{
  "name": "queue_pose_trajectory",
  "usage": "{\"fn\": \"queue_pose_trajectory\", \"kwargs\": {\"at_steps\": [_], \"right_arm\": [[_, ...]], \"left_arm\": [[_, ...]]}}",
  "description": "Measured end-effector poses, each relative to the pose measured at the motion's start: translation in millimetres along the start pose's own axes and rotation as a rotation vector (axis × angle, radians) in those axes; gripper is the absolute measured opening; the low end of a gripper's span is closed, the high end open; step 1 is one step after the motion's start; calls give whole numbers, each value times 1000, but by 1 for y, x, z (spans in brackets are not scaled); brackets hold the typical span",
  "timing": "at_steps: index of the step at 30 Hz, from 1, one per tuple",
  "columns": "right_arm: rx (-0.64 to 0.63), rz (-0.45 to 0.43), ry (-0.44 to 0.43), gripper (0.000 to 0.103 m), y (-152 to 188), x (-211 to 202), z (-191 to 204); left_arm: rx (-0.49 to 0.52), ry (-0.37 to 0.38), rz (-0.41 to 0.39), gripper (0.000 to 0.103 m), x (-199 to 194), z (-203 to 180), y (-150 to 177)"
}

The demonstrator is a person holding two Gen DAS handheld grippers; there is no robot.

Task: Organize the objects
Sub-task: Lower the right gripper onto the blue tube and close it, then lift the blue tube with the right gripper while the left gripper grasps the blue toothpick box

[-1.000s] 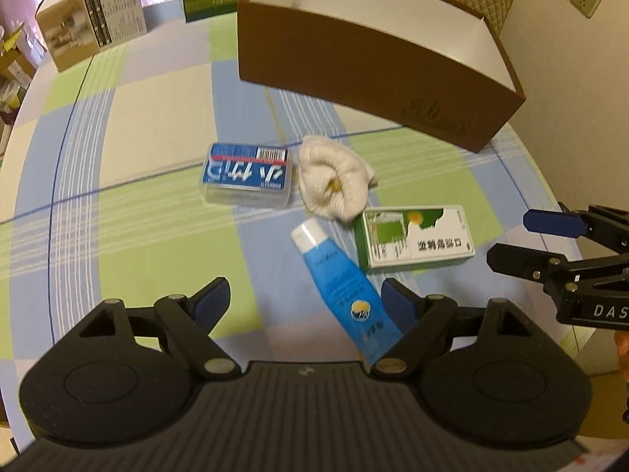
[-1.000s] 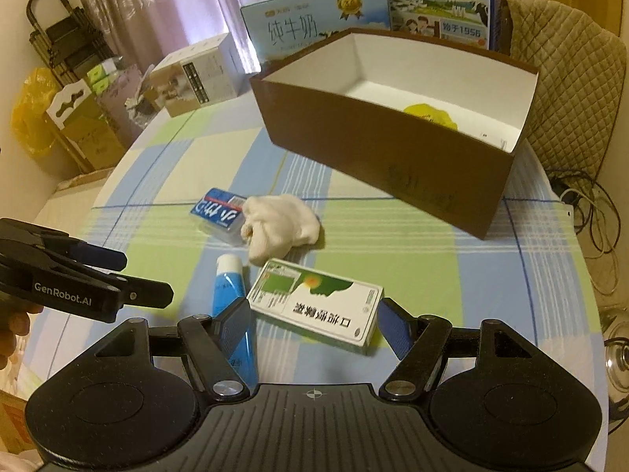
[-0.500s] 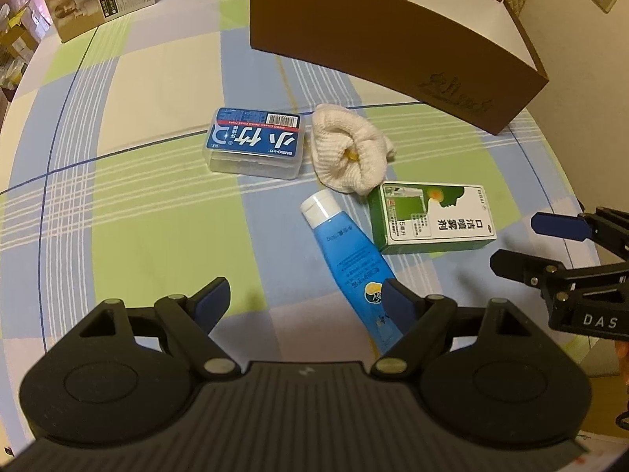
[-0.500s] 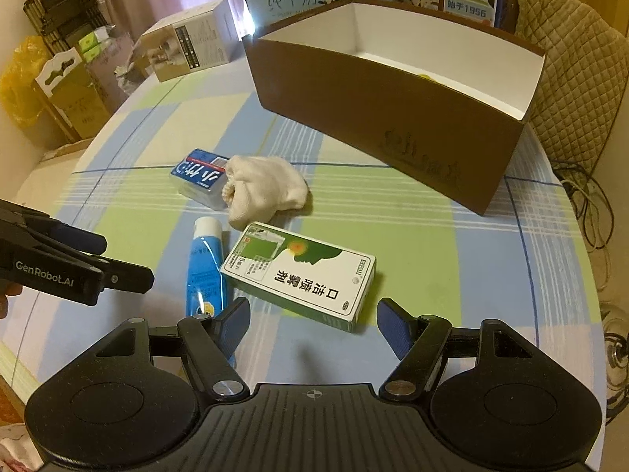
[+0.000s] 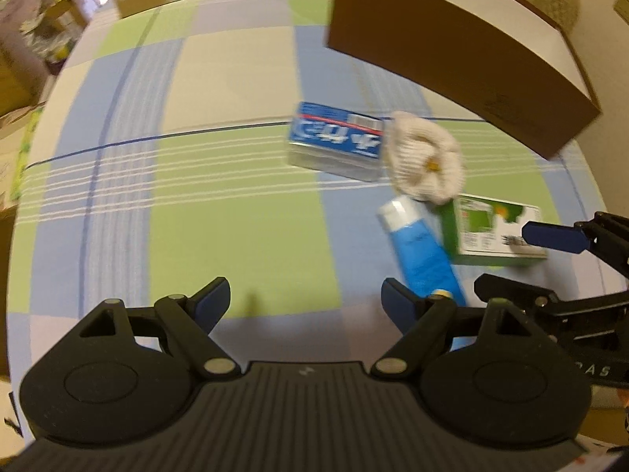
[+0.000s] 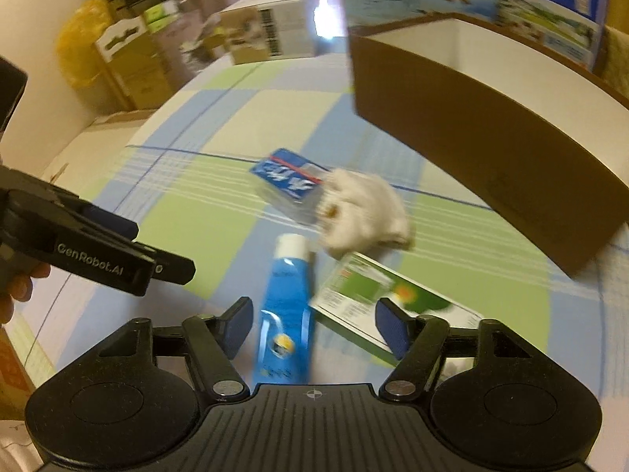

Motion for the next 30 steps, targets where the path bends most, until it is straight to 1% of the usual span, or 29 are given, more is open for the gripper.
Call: {"fn": "queue_pose_trajectory", "kwargs": {"at_steps": [4,10,15,18,21,23,26,30], "right_arm": [[-25,8,-16,52,-12,20,12],[-63,45,22,42,-22,47,16],[-80,88,60,39,-20,68,14],[-87,111,68,33,-15,78,16],[-118,114,70,32,-11,81,23],[-142,111,53,32,-8,79,32],[-156,91,44,32,-3,77,41],[-175,80,35,31,0,74,44]], "left_arm": [[-43,-21,-15,82,0,22,-5],[-81,-36,-39,82,0,46,-12],[-89,-35,-46,82,1,55,-16],[-87,-32,-40,82,3,55,-15],[-84,-27,-31,82,6,56,-13],[-83,-24,-26,82,7,56,-11],[-82,-20,-23,81,7,57,-10],[-71,-15,-21,81,7,55,-8]]}}
Point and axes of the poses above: each gripper's, at about its wrist camera, not at the fingertips, and x roughly the way its jaws point, z to its left, y to its underside, the point moved 10 cm from there along x, roughly the way its jaws point, and after that the axes turned 15 degrees about -x, right-handed, at the moved point
